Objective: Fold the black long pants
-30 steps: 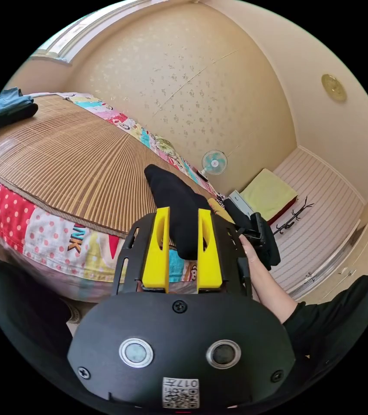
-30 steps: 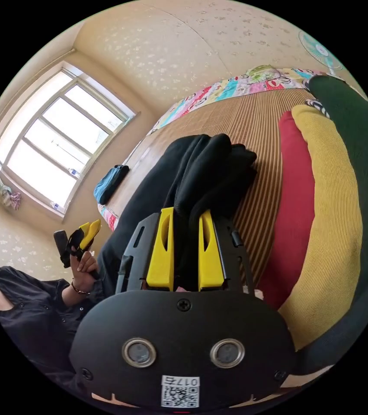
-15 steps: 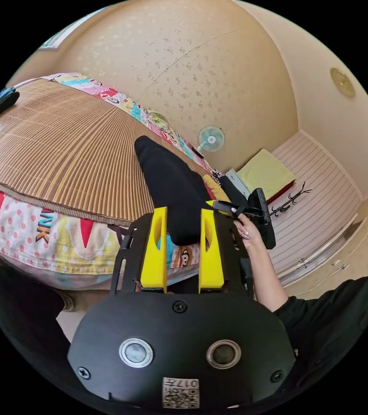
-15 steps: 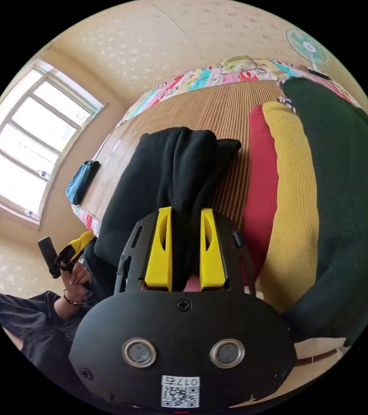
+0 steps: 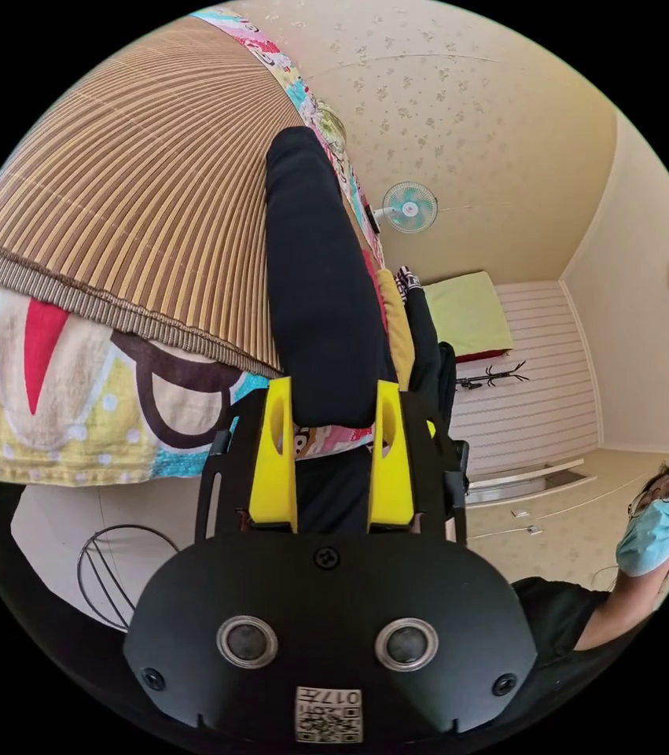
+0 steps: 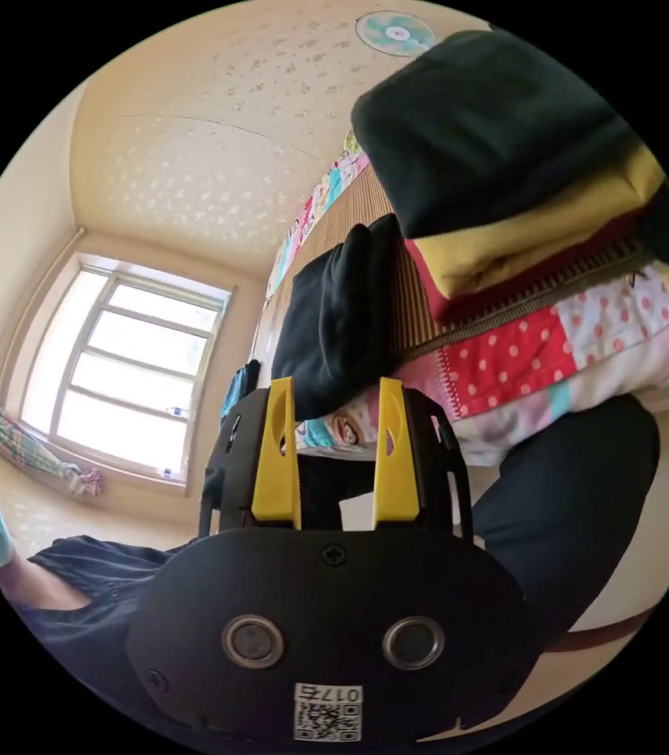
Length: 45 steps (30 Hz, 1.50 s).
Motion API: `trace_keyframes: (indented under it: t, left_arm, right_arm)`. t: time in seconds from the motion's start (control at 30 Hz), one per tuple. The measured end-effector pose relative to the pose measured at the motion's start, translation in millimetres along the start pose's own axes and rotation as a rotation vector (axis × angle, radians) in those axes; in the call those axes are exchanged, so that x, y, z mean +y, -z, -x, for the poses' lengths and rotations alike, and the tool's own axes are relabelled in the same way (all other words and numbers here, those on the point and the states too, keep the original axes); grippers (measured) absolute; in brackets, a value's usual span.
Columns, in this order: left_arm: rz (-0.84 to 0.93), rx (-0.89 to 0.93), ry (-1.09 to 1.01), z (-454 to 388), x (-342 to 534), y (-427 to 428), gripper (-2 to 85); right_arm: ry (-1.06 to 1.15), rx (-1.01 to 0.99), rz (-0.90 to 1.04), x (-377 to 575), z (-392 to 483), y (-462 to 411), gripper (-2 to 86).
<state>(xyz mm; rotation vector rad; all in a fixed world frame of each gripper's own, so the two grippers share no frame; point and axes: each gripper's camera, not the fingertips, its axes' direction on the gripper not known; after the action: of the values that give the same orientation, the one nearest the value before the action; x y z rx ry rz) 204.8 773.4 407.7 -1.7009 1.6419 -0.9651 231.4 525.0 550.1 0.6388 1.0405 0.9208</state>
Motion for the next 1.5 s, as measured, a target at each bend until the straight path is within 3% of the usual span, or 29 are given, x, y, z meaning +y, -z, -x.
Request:
trace_keyframes:
  t: [0.33, 0.47, 0.6, 0.73, 0.8, 0.93, 1.07, 1.2, 1.37, 1.5]
  left_arm:
    - [0.06, 0.107, 0.001, -17.8, 43.9, 11.3, 8.4]
    - [0.158, 0.11, -0.101, -51.8, 88.4, 9.2, 8.1]
    - [0.159, 0.147, -0.186, -75.2, 122.8, 24.1, 8.2]
    - [0.127, 0.025, -0.492, -118.3, 154.5, 43.4, 10.3]
    - [0.127, -0.168, -0.65, -143.6, 189.0, 45.7, 12.0]
    - [0.166, -0.191, -0.671, -139.9, 218.2, 44.8, 13.4]
    - [0.165, -0.127, -0.546, -114.1, 225.5, 44.2, 13.5]
    - [0.133, -0.164, -0.581, -120.1, 237.2, 43.4, 13.5]
    - [0.133, -0.186, -0.6, -123.9, 247.9, 34.5, 13.5]
    - [0.138, -0.285, -0.645, -134.7, 261.0, 24.6, 13.5]
  right_arm:
    - [-0.185, -0.253, 0.13, 17.7, 7.1, 2.0, 23.0]
    - [-0.222, -0.357, 0.198, 24.1, 18.7, -5.9, 23.2]
    - [-0.136, -0.621, 0.16, 39.4, 33.2, 7.2, 21.2]
    - [-0.005, -0.563, 0.058, 51.4, 81.1, 45.7, 19.4]
    - [0.059, -0.551, 0.03, 45.1, 107.4, 66.8, 18.7]
    - [0.335, -0.454, -0.032, 20.7, 193.0, 129.7, 17.1]
    - [0.64, -0.351, -0.203, 3.3, 269.3, 207.5, 15.5]
    - [0.836, -0.217, -0.337, -4.9, 298.4, 263.3, 14.1]
    - [0.475, -0.262, -0.477, -21.8, 208.8, 300.8, 11.5]
    - [0.145, -0.17, -0.513, -1.5, 112.0, 298.5, 9.4]
